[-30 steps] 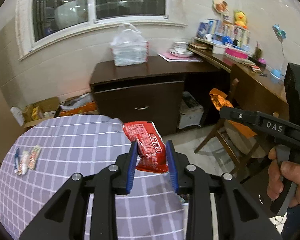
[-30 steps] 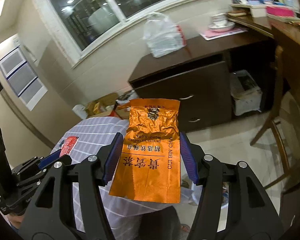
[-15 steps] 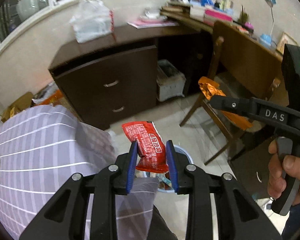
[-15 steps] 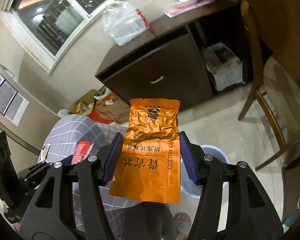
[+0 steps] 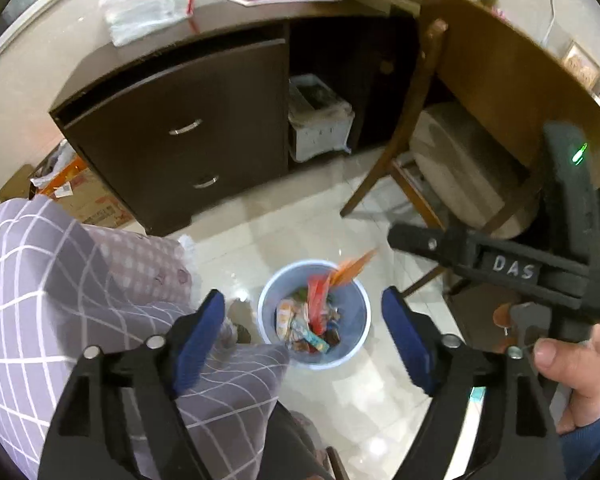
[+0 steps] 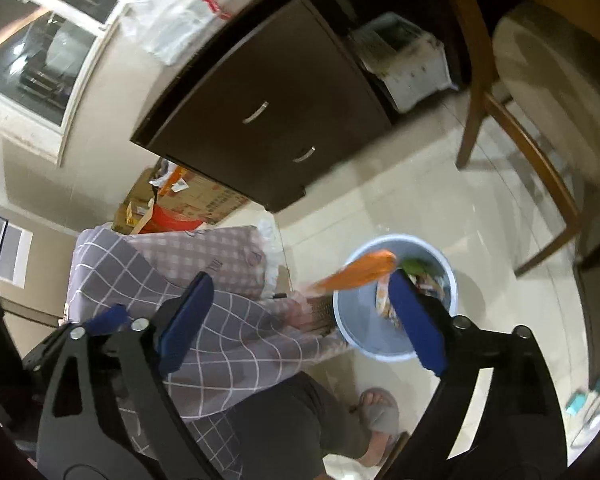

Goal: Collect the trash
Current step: 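Carry the red and orange packets to the wastebasket and release both, then move both open grippers back over the table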

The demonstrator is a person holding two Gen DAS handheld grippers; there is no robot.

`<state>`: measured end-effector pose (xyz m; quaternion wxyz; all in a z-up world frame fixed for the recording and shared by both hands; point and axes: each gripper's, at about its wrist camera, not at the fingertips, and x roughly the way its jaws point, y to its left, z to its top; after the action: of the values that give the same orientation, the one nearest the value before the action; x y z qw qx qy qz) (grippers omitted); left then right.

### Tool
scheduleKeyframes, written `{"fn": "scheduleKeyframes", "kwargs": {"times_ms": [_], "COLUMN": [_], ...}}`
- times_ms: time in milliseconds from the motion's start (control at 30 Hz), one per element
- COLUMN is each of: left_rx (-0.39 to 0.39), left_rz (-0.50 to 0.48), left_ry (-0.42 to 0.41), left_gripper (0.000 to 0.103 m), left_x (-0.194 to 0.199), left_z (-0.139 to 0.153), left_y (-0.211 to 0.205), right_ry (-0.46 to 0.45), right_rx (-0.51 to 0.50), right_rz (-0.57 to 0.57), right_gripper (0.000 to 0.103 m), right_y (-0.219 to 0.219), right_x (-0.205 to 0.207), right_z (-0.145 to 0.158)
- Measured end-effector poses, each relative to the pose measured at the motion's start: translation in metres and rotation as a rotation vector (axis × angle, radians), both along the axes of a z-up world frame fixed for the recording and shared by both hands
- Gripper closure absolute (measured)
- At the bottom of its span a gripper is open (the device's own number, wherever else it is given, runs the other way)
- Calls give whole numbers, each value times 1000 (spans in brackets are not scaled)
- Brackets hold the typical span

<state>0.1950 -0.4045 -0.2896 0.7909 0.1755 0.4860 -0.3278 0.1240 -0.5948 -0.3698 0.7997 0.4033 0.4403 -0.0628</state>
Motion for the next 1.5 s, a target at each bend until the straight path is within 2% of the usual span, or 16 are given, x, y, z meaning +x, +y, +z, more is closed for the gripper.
{"fn": "scheduleKeyframes", "kwargs": {"times_ms": [167, 300, 700, 833, 1067, 1300, 1500], "left_rx": [-23, -71, -164, -183, -209, -197, -204], "left_rz": [58, 108, 216, 271, 371, 539, 708], "left_ry": [-74, -114, -260, -290, -326, -350, -330], "left_gripper": [17, 16, 12, 12, 12, 12, 12], "left_x": [4, 4, -3, -1, 6, 26, 46], "left_z": [22, 44, 106, 120, 133, 130, 118], "left_y": [21, 46, 125, 160, 231, 330, 418], "right_ry": [12, -13, -174, -223, -258, -249, -215], "right_rx": [-22, -54, -187, -225, -285, -341, -381], "right_rz": [-46, -48, 61, 123, 237, 391, 536], "right_gripper": [6, 6, 6, 6, 6, 6, 6], "right_y": [0, 4, 76, 112, 183, 270, 352], "right_x": [-9, -9, 16, 28, 51, 84, 117], "right_z": [8, 25, 126, 157, 189, 195, 184]}}
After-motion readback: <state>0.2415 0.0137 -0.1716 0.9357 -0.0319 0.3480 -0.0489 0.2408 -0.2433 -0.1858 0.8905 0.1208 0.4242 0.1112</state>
